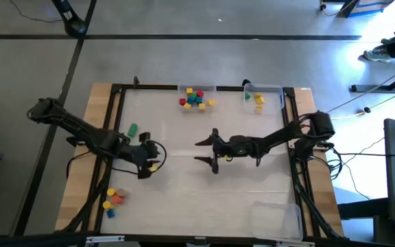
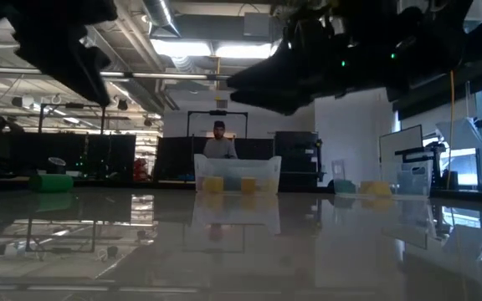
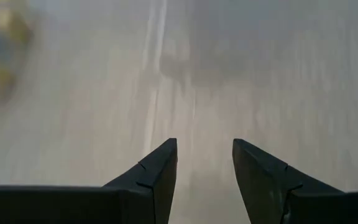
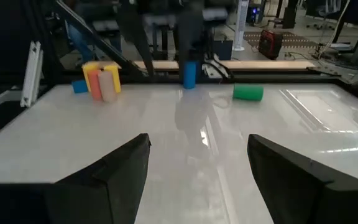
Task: Sort blocks by size
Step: Put the cylinder brown block into the bottom right transparent bin
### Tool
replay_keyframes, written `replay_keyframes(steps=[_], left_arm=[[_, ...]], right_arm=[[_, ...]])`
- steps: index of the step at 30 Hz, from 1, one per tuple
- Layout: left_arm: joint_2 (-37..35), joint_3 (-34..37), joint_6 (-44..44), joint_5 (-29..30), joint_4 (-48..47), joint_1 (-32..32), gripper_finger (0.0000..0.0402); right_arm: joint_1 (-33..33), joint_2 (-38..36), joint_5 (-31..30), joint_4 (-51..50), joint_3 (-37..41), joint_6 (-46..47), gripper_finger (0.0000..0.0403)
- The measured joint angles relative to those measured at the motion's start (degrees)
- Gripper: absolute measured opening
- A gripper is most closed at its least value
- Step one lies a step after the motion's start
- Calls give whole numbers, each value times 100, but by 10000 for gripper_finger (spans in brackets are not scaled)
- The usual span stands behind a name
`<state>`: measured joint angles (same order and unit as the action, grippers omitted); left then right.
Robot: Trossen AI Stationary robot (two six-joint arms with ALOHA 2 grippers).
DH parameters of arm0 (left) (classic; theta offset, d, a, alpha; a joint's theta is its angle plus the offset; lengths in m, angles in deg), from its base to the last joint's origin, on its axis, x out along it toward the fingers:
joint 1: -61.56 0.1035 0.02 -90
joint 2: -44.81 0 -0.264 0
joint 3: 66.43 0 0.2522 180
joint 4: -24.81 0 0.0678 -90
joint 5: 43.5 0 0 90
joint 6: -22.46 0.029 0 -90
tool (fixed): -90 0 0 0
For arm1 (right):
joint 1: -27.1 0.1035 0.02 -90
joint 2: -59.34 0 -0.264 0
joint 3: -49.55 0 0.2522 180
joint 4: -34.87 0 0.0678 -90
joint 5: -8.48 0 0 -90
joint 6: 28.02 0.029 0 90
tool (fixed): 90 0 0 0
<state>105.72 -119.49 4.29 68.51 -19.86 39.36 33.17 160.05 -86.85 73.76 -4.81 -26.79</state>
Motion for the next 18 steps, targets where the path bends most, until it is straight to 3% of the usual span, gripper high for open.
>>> replay_keyframes(steps=[5, 8, 13, 18], left_arm=[[443, -872, -1303, -71, -1641, -513, 143], [636, -1183, -2171, -587, -2294, -801, 143], [773, -1292, -3531, -1416, -2601, -1274, 143], [790, -1290, -4841, -1770, -2607, -1871, 143]], right_arm=[[-7, 521, 13, 80, -417, -2, 270], [-7, 733, 85, 110, -742, -21, 270], [-7, 886, 351, -232, -1069, -19, 270], [-4, 885, 361, -425, -1111, 177, 270]])
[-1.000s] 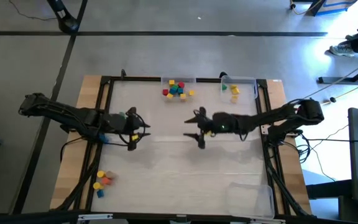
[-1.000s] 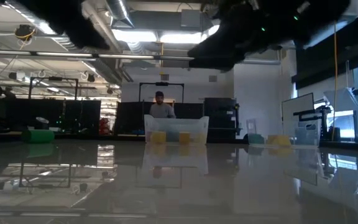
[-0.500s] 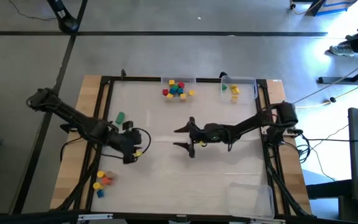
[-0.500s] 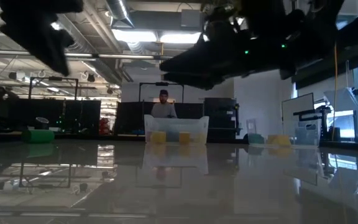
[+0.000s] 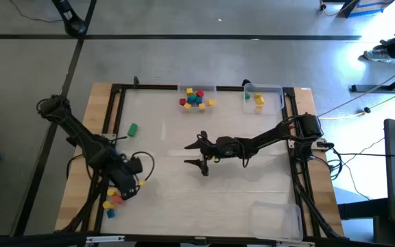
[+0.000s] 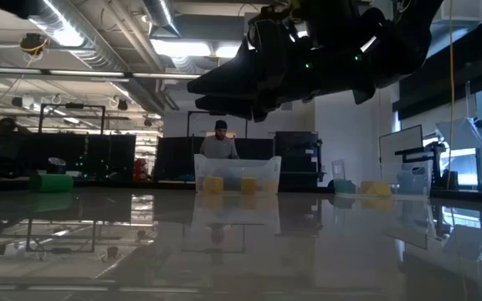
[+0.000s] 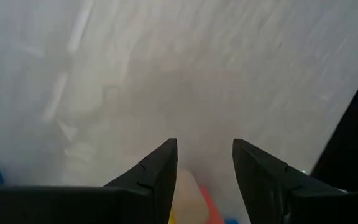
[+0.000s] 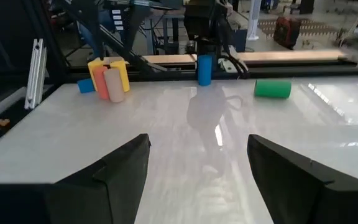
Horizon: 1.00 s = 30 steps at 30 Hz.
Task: Sort blocks by size
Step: Put the cylinder brown block into the bottom right transparent bin
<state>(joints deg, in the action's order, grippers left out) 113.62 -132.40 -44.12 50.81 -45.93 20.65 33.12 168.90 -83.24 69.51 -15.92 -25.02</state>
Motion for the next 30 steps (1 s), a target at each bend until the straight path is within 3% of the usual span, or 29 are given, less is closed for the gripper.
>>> replay_keyframes(steps=[4, 16, 21, 30], left_arm=[[17, 2, -827, -38, -298, -440, 143], [428, 210, -2116, -140, -153, -1196, 143], [738, 210, -2025, -253, 337, -1278, 143], [1005, 201, -1884, -478, 145, -1276, 143]], right_arm=[[0, -1, 4, -297, -2, 298, 270], [155, 0, -14, -621, 0, 900, 270], [191, -2, -30, -590, 0, 877, 270], [188, -2, -72, -590, 0, 874, 270]])
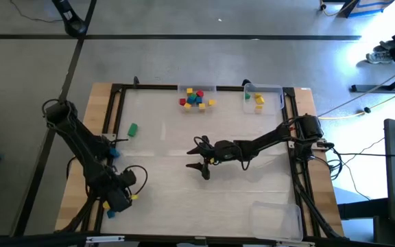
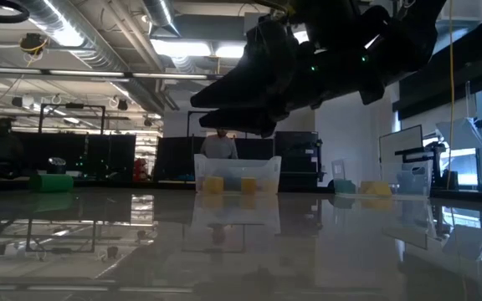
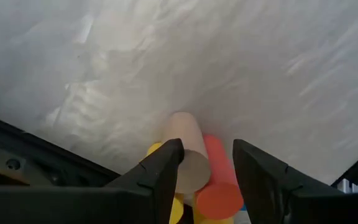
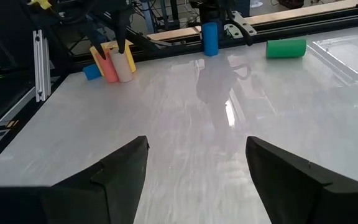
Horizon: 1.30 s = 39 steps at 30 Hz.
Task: Sort blocks by size
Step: Put the cylinder brown block into the bottom right transparent bin
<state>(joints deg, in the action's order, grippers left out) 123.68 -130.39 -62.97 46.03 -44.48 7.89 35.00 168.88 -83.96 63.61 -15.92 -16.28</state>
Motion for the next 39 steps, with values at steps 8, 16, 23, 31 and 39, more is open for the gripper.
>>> replay_keyframes(steps=[8, 16, 23, 31, 39], left_arm=[[3, -62, 177, -44, -121, 17, 143], [9, -293, 249, -42, -639, -35, 143], [9, -293, 460, 79, -662, -27, 163], [7, -123, 115, -52, -674, -33, 214], [7, 304, 38, -414, -5, -31, 208]], right_arm=[[0, 0, -7, 2, 0, 0, 270], [0, 0, -9, 1, 0, -2, 270], [0, -2, -9, -18, 0, -2, 270], [0, -4, -9, -24, 0, -2, 270], [-4, -4, -10, -37, 0, -3, 270]])
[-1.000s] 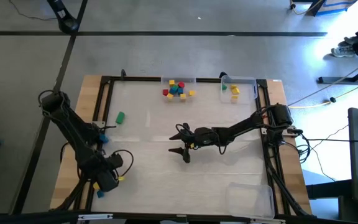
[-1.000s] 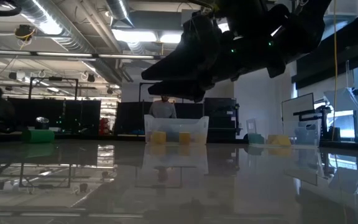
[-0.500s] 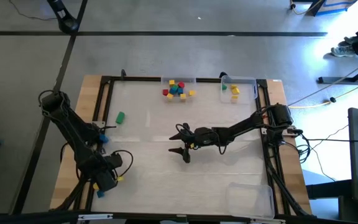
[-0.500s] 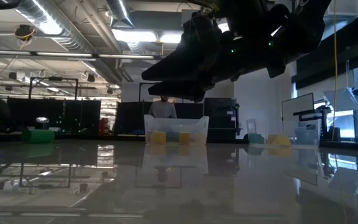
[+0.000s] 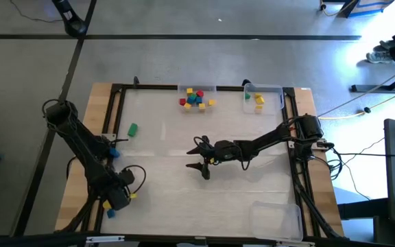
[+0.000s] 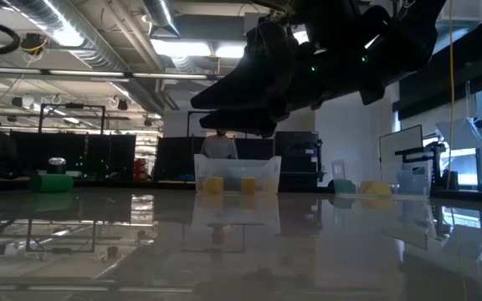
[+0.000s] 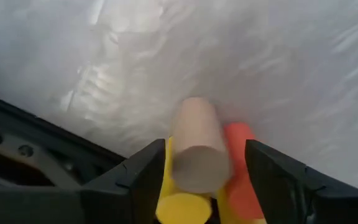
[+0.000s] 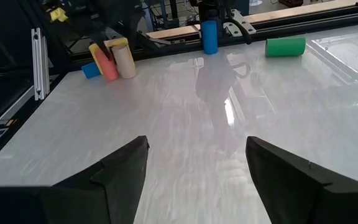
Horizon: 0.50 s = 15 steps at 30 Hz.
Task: Sort blocks by size
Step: Put the cylinder brown block into the bottom right transparent bin
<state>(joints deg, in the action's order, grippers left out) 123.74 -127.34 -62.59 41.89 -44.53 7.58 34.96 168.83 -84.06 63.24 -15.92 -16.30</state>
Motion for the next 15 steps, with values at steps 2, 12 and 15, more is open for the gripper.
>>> replay_keyframes(steps=[2, 12, 15], left_arm=[[-2, 43, -24, -67, -22, 2, 205], [-2, 161, -6, -167, -55, 2, 167], [-2, 161, 77, -165, -53, 2, 146]], right_arm=[[0, 0, -1, -2, 0, -2, 270], [0, 0, -1, 0, 0, 0, 270], [0, 0, -1, 0, 0, -1, 270]])
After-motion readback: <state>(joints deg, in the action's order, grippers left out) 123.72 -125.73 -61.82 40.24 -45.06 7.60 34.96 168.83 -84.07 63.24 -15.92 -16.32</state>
